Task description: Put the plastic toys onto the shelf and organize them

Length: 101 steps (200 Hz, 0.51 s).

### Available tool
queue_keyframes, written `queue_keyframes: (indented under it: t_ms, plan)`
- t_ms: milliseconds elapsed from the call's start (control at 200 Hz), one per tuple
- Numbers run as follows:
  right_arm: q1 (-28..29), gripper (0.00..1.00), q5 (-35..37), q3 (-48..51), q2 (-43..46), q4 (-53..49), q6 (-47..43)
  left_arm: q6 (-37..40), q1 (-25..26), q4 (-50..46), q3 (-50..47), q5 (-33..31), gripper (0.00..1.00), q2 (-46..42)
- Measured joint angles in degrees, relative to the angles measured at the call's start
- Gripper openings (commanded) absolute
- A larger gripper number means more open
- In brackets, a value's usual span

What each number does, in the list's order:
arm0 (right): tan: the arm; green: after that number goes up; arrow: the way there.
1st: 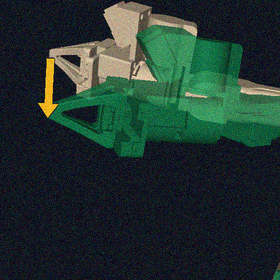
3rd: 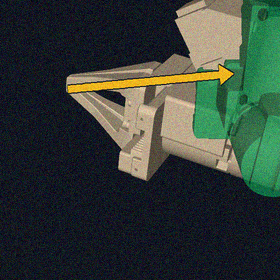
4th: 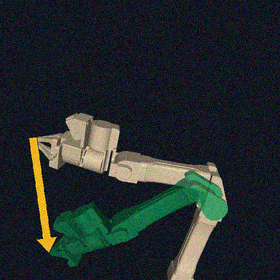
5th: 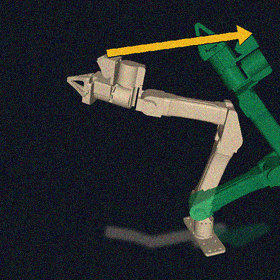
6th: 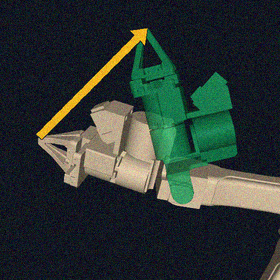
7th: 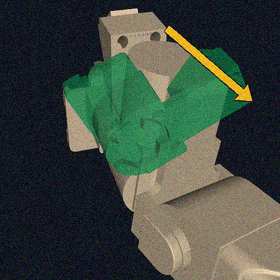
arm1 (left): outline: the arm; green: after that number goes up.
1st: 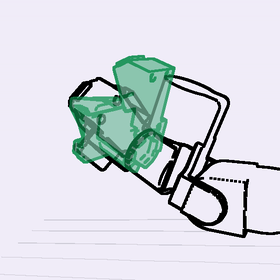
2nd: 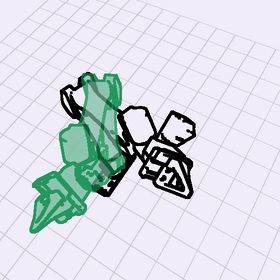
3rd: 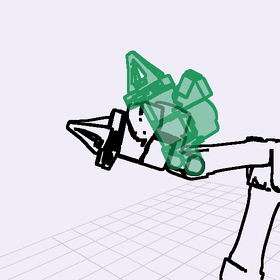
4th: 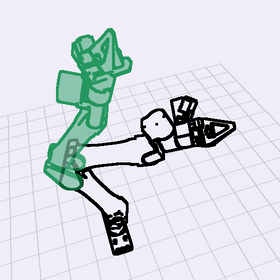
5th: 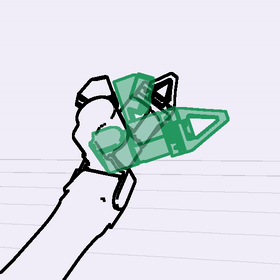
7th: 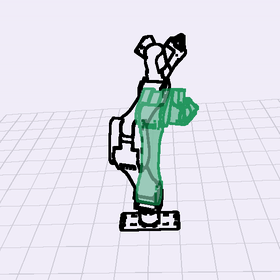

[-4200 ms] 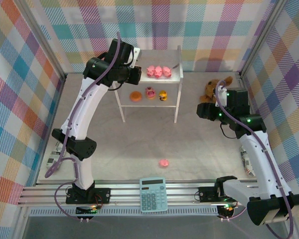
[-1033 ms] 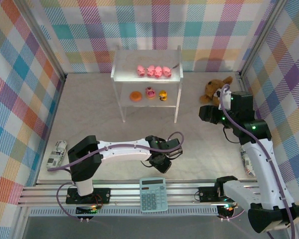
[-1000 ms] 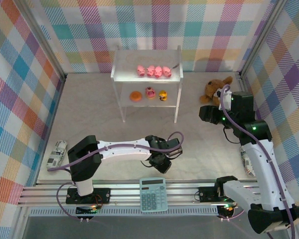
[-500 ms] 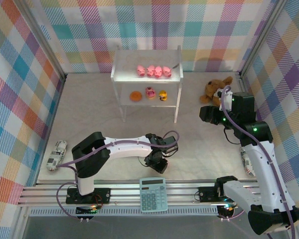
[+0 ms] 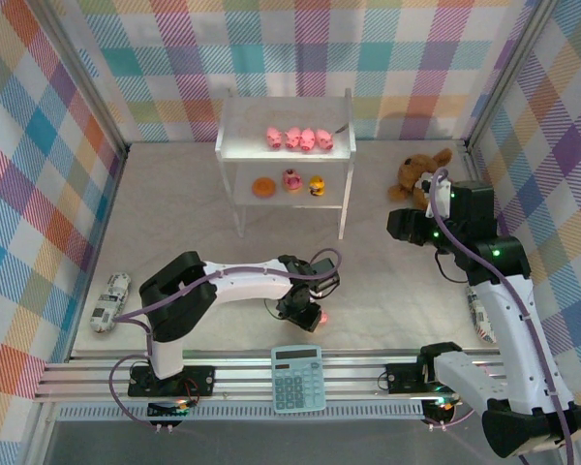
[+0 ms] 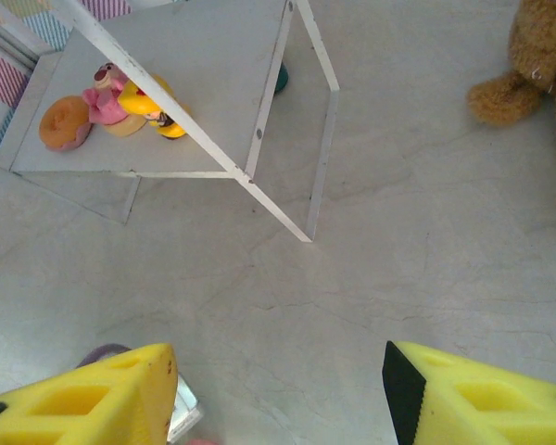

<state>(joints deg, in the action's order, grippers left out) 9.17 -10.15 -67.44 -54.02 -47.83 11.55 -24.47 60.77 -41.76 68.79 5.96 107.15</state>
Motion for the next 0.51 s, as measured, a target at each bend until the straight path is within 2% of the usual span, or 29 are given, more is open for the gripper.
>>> queue_keyframes:
  t_ms: [375,505]
  plan:
    - [0.0,0.62,-0.8,0.4,0.7,-1.2,0.0,0.1,-2.5,0.2,1.7,0.9,0.46,1.1]
    - [0.0,0.61,-1.1,0.4,0.7,-1.2,0.1,0.8,-4.5,3.5,3.3,-3.1,0.46,1.8]
